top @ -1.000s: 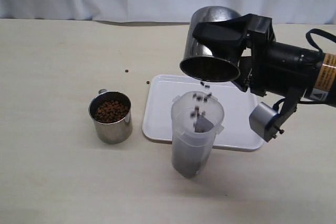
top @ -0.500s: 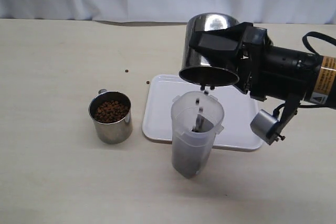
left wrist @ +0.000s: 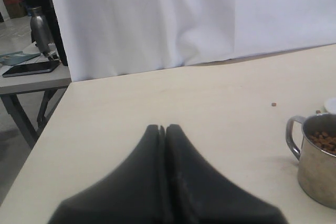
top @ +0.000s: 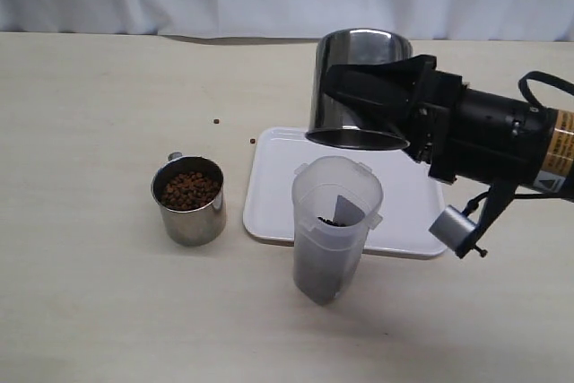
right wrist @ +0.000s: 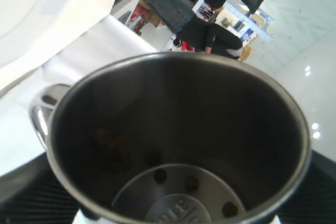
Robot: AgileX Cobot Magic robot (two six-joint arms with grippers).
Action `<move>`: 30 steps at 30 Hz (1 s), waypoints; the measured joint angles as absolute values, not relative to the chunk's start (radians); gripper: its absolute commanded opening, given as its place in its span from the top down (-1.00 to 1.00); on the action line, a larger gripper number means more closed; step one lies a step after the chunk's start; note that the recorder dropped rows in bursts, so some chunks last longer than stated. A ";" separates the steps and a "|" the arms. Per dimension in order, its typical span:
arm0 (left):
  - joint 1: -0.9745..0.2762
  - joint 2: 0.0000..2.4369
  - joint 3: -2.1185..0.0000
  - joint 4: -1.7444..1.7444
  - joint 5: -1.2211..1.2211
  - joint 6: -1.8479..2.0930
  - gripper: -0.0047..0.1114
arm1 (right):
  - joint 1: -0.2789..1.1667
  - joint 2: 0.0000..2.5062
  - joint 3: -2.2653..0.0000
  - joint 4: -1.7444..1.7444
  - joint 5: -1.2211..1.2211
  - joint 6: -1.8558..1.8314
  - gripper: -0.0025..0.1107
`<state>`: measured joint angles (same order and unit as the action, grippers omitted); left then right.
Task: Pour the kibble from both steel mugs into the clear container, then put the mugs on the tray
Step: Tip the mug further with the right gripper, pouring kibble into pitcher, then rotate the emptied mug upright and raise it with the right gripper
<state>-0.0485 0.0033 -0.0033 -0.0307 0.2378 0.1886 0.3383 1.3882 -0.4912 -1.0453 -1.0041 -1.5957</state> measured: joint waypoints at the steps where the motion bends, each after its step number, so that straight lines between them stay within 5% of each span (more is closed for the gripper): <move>1: -0.049 0.003 -0.003 -0.031 0.238 0.189 0.92 | 0.338 1.388 -0.487 -1.034 -1.004 -1.609 0.86; 11: -0.049 0.003 -0.003 -0.031 0.238 0.189 0.92 | 0.338 1.386 -0.399 -0.885 -1.132 -1.883 0.86; 30: -0.049 0.003 -0.003 -0.031 0.238 0.189 0.92 | 0.338 1.386 -0.397 -0.837 -1.153 -1.839 0.86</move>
<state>-0.0485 0.0033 -0.0033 -0.0307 0.2378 0.1886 0.3383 1.3860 -0.3968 -0.8367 -1.1532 -1.8395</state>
